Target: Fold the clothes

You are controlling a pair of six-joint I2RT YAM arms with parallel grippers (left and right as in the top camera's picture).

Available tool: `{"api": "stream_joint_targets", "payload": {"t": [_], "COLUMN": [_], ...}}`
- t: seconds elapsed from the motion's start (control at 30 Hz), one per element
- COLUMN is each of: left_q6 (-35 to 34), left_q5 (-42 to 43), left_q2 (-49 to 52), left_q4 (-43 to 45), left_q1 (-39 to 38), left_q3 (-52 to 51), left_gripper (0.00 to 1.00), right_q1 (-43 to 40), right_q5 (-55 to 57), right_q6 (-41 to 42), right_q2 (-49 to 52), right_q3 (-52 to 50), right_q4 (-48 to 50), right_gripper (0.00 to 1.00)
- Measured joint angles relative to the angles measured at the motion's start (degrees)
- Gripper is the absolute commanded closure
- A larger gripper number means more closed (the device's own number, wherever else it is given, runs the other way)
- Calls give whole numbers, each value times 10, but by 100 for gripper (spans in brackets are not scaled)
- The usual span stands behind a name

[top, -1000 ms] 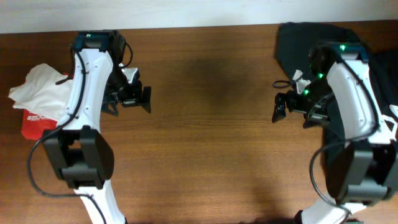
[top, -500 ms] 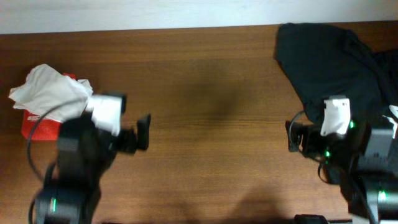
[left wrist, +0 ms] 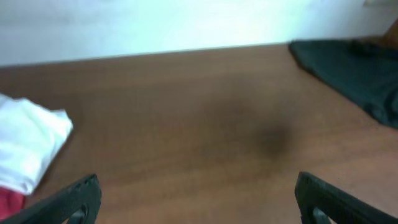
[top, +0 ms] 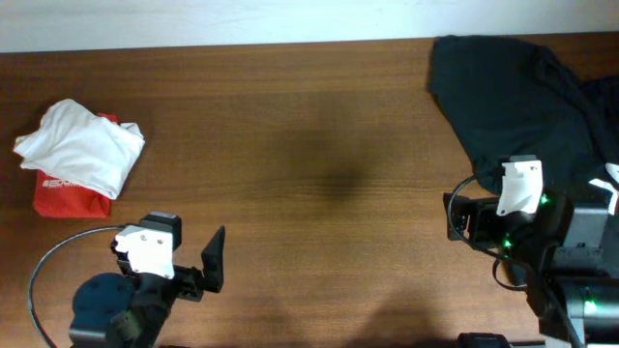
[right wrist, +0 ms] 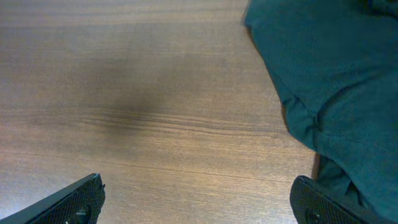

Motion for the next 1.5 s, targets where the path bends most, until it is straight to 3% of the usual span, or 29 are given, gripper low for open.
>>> {"api": "stream_joint_targets", "payload": {"t": [0.23, 0.37, 0.67, 0.87, 1.2, 1.37, 1.5], "left_q6": [0, 0, 0, 0, 0, 0, 0], "left_q5": [0, 0, -2, -2, -2, -2, -2], "left_q2": [0, 0, 1, 1, 1, 1, 1], "left_q4": [-81, -123, -186, -191, -192, -192, -193], "left_q1": [0, 0, 0, 0, 0, 0, 0], "left_q3": [-1, -1, -2, -2, -2, -2, -2], "left_gripper": [1, 1, 1, 1, 1, 1, 1], "right_q1": [0, 0, 46, 71, 57, 40, 40], "right_q5": [0, 9, 11, 12, 76, 86, 86], "right_q6": [0, -2, -13, -15, -16, -15, -15], "right_q2": [28, -6, -271, -407, -460, -459, -459], "right_q3": [-4, -23, -299, -454, -566, -577, -577], "right_q4": [-7, 17, 369, 522, 598, 501, 501], "right_gripper": [1, 1, 1, 1, 1, 1, 1]}}
